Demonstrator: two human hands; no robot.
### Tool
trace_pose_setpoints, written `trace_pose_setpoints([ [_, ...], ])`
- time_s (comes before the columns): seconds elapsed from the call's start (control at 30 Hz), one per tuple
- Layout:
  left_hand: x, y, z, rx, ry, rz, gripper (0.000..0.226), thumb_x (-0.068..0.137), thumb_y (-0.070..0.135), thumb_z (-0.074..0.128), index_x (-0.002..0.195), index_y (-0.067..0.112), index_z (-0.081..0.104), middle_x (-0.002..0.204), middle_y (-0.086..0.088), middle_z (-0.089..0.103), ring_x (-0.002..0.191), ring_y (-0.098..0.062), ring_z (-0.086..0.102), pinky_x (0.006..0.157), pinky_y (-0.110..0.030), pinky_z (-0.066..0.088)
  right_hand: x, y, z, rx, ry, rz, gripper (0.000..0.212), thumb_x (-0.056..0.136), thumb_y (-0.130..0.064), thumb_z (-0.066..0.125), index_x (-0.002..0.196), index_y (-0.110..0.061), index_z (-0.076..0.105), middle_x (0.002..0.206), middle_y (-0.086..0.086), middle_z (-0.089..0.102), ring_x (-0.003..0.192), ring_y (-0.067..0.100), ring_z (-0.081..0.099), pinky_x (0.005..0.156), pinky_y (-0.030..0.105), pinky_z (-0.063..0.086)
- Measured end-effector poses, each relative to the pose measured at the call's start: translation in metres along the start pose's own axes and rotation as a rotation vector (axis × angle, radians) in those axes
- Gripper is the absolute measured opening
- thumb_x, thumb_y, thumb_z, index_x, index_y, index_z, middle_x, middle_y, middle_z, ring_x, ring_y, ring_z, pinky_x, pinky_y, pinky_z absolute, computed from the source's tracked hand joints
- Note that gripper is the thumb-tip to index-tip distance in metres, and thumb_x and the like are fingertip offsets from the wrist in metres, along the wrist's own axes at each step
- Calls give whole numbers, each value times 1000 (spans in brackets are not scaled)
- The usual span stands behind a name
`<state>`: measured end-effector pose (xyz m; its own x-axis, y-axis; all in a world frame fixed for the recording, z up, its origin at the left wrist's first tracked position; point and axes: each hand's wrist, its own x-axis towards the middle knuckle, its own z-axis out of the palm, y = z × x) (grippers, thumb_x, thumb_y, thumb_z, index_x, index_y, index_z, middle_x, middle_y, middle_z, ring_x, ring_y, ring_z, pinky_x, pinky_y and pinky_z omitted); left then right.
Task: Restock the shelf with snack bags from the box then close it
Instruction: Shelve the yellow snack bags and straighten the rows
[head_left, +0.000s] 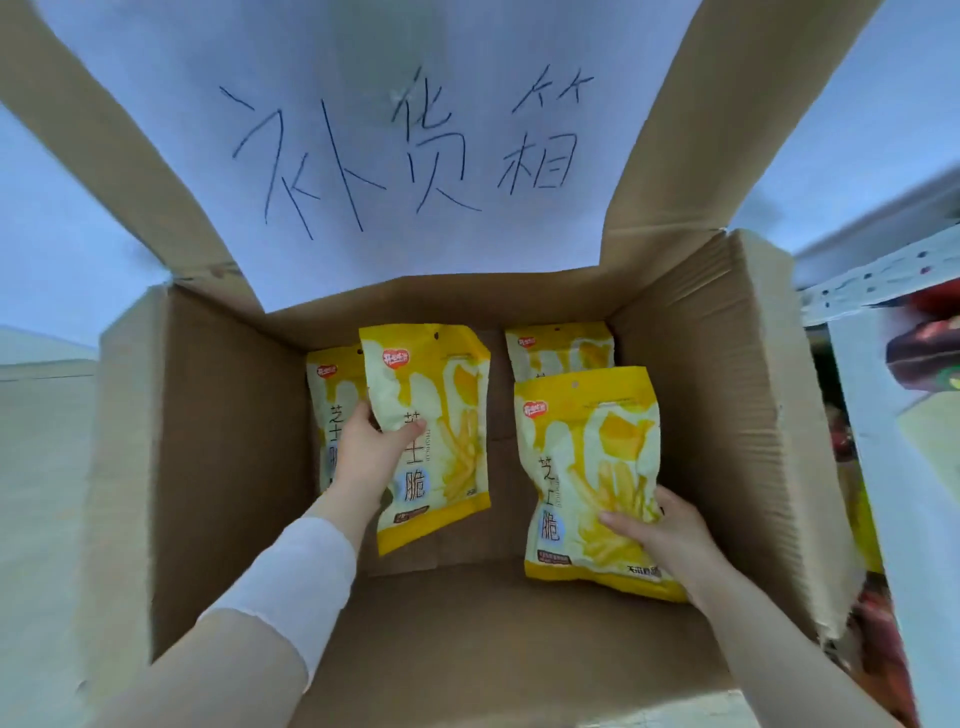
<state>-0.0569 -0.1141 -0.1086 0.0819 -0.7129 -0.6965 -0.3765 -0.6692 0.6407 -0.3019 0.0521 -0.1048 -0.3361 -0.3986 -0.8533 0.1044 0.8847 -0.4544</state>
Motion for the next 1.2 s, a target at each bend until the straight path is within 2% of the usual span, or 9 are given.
trace_pose_setpoints([
  [0.07, -30, 14, -19, -12, -24, 35, 31, 79, 13, 73, 103, 21, 54, 92, 5, 65, 94, -23, 64, 87, -42, 52, -38, -10, -2, 80, 17, -7, 46, 68, -15, 80, 110, -16, 61, 100, 2, 70, 91, 19, 67, 82, 36, 54],
  [0.2, -107, 58, -55, -127, -65, 125, 29, 82, 12, 70, 105, 21, 54, 88, 9, 63, 80, -11, 63, 66, -27, 50, -130, -28, -11, 161, 55, -78, 42, 70, -13, 79, 108, -14, 61, 96, 1, 70, 84, 16, 68, 63, 23, 54],
  [0.3, -169, 98, -84, -185, -103, 177, 31, 82, 12, 70, 109, 17, 56, 97, 1, 66, 87, -17, 66, 71, -30, 51, -210, -37, -23, 182, 81, -135, 35, 74, -13, 76, 103, -18, 58, 92, -4, 68, 76, 7, 64, 48, 10, 46],
  [0.47, -252, 179, -103, -194, -206, 334, 22, 79, 17, 71, 97, 23, 59, 96, -1, 68, 86, -20, 66, 79, -36, 53, -316, -50, -65, 180, 257, -321, 35, 75, -10, 75, 106, -14, 59, 87, -6, 64, 76, 2, 57, 53, 7, 43],
  [0.57, -298, 226, -89, -175, -328, 486, 25, 83, 14, 68, 107, 17, 60, 97, -3, 69, 90, -25, 66, 82, -39, 54, -363, -47, -101, 168, 414, -401, 28, 73, -11, 76, 97, -15, 62, 82, -8, 65, 78, 12, 61, 58, 11, 45],
  [0.7, -358, 279, -41, -151, -555, 601, 19, 82, 16, 69, 100, 22, 64, 104, -7, 70, 97, -28, 67, 91, -50, 51, -408, -29, -161, 167, 641, -404, 39, 70, -30, 79, 102, -17, 61, 92, 0, 67, 86, 20, 62, 73, 36, 51],
  [0.9, -461, 340, 68, -109, -781, 832, 12, 87, 15, 63, 91, 26, 63, 84, 8, 73, 82, -15, 70, 78, -36, 55, -469, -7, -263, 377, 849, -532, 22, 71, -23, 79, 84, -28, 62, 83, -7, 67, 79, 11, 63, 64, 24, 47],
  [1.0, -510, 361, 126, -101, -883, 923, 12, 89, 16, 60, 93, 27, 62, 77, 14, 73, 73, -5, 70, 68, -25, 54, -485, 9, -316, 505, 932, -561, 24, 69, -22, 80, 79, -30, 60, 79, -7, 68, 74, 11, 65, 66, 28, 51],
  [1.2, -584, 386, 250, -134, -1017, 956, 21, 77, 20, 66, 97, 27, 64, 86, 10, 73, 80, -8, 70, 77, -32, 52, -492, 58, -405, 714, 1011, -553, 30, 70, -24, 79, 95, -19, 64, 87, 0, 72, 79, 18, 69, 73, 37, 56],
])
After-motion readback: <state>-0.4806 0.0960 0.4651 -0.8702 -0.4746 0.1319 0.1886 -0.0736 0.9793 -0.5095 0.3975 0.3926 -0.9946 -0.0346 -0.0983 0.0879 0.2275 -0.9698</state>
